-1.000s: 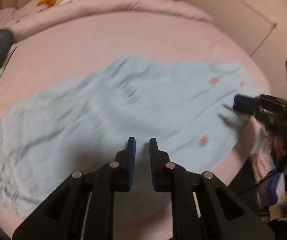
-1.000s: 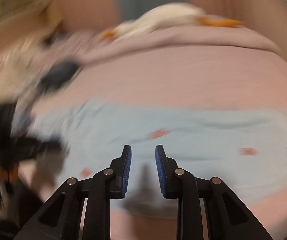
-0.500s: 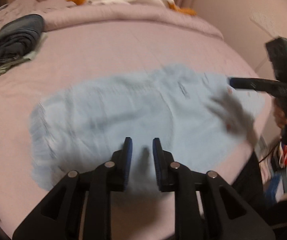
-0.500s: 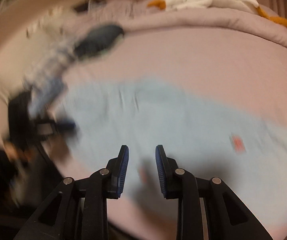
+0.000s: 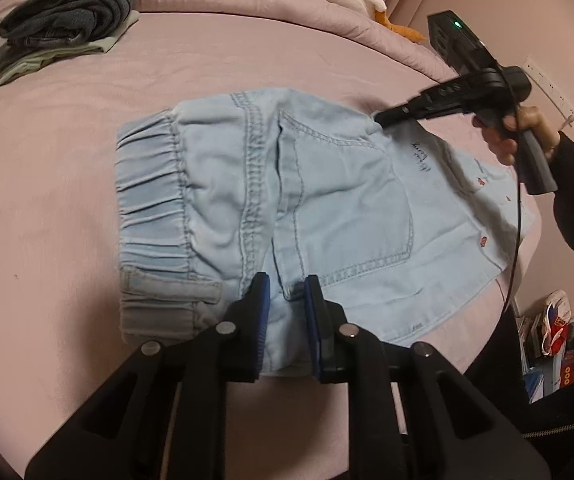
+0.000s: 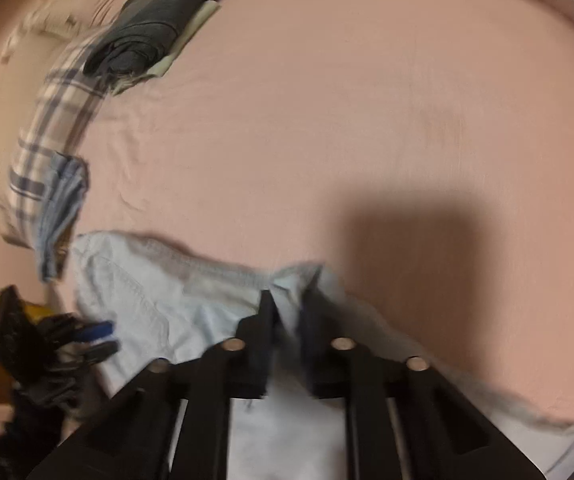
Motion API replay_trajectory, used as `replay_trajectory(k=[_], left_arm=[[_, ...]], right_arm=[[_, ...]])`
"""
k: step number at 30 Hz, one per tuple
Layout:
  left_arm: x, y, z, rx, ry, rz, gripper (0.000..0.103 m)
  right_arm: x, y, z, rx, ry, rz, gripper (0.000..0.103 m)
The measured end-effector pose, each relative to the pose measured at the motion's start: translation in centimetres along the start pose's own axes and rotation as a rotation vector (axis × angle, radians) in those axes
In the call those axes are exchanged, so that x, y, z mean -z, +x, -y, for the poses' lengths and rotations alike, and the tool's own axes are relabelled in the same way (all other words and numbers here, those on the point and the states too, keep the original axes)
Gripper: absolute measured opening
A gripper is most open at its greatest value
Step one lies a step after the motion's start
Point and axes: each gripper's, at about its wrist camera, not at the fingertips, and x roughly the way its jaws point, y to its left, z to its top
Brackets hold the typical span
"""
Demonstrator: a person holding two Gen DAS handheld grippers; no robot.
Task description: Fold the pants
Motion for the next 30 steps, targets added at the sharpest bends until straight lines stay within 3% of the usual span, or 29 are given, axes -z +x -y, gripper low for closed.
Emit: replay_trajectory(k=[5,9,10,13,17,21,23,25,26,30], left_arm=[[0.1,0.0,0.8,-0.038,-0.001,-0.005,0.017],[-0.5,-0.5,3.1,-0.126,0.026,0.015,0.015],[-0.7,-0.8,3.9,-0.133,0.045,0.033,0.015],[-1.4,-1.4,5.8,-0.106,0.075,0.072,0.024],[-2.0,-0.1,7.5,-0.171,0.125,0.069,0.03],[-0.9,2.7,7.0,-0.272,0.165,-0.022,0.032],[0.3,2.2,6.2,-0.262,0.186,-0.009,0.033],[1.1,1.1,5.3,-0.293,0.19,-0.024,0.034],[1.4,0.5,4.8,-0.28,0.177,-0.024,0.034],[1.4,-1.5,4.0,-0.243,0.144,-0.01,0.031]], right_arm=[[-1.6,1.4,-2.0,0.138,-0.035,0.036,0.009],[-0.1,-2.2,-2.1,0.191,0.015,0.248,0.009],[0.9,-3.9,-2.3,0.206,0.033,0.311,0.009],[4.5,-7.0,-3.1,0.194,0.005,0.39,0.009],[10.7,-7.2,-4.7,0.236,-0.057,0.362,0.016],[17.6,-4.7,-5.8,0.265,-0.147,0.308,0.017],[20.6,-2.9,-6.0,0.281,-0.192,0.244,0.017],[23.0,-3.2,-6.8,0.338,-0.227,0.303,0.017],[23.4,-3.4,-6.8,0.342,-0.224,0.293,0.017],[24.3,-5.9,-4.5,0.225,-0.124,0.283,0.018]])
